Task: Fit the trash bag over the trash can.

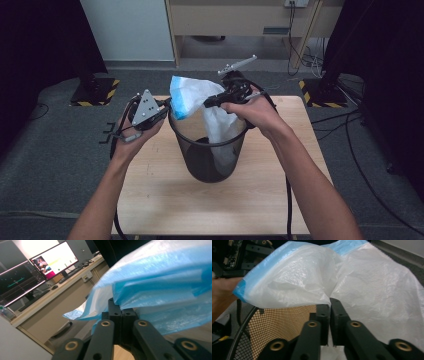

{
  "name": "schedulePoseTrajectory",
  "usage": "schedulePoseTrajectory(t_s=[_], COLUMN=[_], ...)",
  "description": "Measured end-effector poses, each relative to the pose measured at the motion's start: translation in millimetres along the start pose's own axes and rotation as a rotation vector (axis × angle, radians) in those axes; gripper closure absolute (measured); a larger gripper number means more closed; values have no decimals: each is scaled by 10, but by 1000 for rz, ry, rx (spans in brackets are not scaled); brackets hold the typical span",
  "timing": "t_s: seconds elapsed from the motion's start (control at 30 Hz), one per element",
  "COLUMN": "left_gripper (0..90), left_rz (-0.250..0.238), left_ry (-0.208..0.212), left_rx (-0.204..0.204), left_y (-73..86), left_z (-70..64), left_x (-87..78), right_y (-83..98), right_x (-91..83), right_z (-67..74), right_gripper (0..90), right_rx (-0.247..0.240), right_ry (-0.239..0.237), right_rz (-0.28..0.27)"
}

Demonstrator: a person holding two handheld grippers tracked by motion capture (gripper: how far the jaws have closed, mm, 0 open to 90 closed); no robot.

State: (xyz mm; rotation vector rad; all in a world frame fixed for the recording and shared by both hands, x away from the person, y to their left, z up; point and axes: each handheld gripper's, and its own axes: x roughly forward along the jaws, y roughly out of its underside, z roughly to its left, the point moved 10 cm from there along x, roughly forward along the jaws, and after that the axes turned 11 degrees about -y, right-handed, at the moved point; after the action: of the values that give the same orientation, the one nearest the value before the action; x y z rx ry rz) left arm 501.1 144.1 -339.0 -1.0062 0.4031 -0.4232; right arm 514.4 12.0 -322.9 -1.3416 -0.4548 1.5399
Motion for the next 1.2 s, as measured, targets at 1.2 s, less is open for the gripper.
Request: schedulePoseTrajectory(t_s=[1.2], left_gripper=[900], left_rz=[74], left_ry=[-31], left_rx=[-113], left_y=[59], left_z=[117], left_x=[30], right_y=[77], right_x=[-188], right_z=[-27], right_gripper=[900], right_rx=[-12], right_ry=[15], right_rz=[-7])
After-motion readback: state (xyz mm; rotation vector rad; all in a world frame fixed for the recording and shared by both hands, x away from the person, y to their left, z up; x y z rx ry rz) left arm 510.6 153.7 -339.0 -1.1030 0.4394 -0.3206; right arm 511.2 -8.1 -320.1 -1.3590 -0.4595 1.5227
